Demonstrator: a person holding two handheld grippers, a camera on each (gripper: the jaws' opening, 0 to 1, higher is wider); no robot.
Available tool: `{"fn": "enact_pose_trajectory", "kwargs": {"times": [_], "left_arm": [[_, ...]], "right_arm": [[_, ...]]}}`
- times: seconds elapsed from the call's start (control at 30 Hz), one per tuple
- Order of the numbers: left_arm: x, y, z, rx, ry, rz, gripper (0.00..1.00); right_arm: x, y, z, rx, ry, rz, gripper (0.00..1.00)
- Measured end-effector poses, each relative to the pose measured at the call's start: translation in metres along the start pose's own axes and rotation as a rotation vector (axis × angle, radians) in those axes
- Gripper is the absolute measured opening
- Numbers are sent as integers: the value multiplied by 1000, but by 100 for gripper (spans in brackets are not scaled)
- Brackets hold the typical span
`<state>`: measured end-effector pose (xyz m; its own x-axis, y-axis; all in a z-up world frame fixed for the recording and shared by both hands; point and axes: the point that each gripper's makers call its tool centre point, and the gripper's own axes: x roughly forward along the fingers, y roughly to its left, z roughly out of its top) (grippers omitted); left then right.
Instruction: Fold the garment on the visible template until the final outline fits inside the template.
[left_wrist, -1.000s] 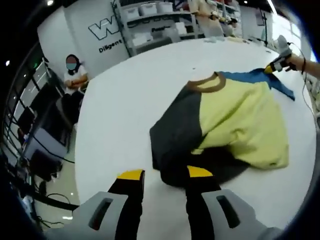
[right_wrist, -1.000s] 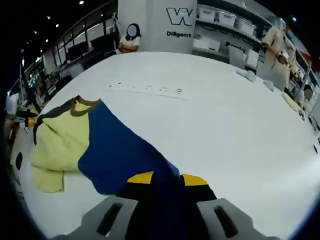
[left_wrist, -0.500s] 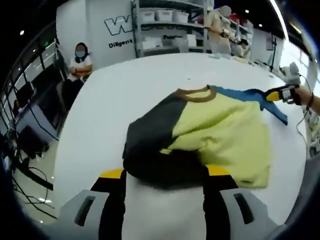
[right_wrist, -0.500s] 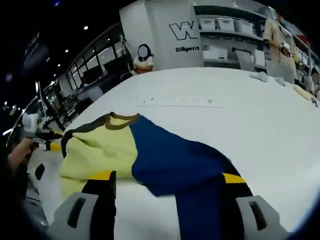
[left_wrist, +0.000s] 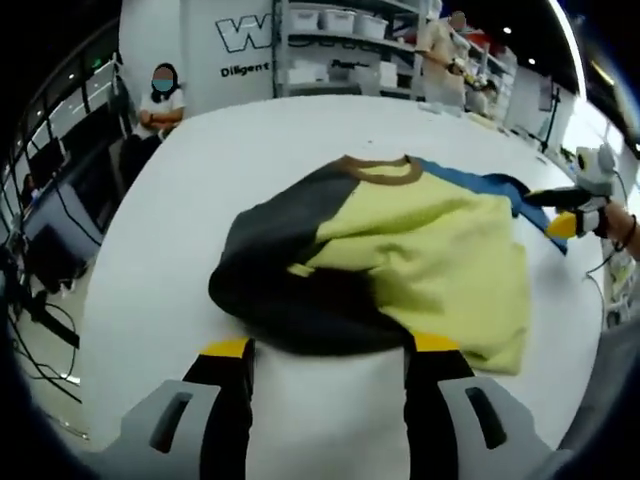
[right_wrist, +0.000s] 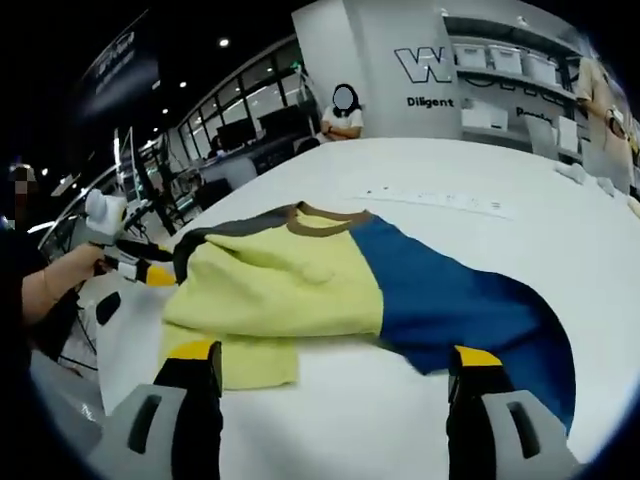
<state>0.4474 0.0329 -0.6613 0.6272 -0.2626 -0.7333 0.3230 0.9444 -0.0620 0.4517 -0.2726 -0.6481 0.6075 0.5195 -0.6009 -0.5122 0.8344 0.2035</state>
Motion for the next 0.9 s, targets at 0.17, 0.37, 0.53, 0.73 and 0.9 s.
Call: {"fn": "enact_pose_trajectory", "kwargs": {"times": [0.17, 0.37, 0.53, 0.73, 0.9], "left_arm": [[4, -7, -3, -29, -1, -20, 48], [10, -12, 0, -113, -43, -58, 32], [12, -17, 1, -130, -45, -86, 21], [14, -19, -4, -139, -41, -108, 6], [14, -20, -3, -128, -45, -111, 2]], "right_arm": [[9, 14, -12, -30, 11, 16, 72], [17, 22, -19, -54, 4, 16, 54], [21, 32, -21, -70, -14, 28, 39], [23, 35, -25, -87, 0, 2, 19], [25, 33, -25, -178, 14, -21, 5]]}}
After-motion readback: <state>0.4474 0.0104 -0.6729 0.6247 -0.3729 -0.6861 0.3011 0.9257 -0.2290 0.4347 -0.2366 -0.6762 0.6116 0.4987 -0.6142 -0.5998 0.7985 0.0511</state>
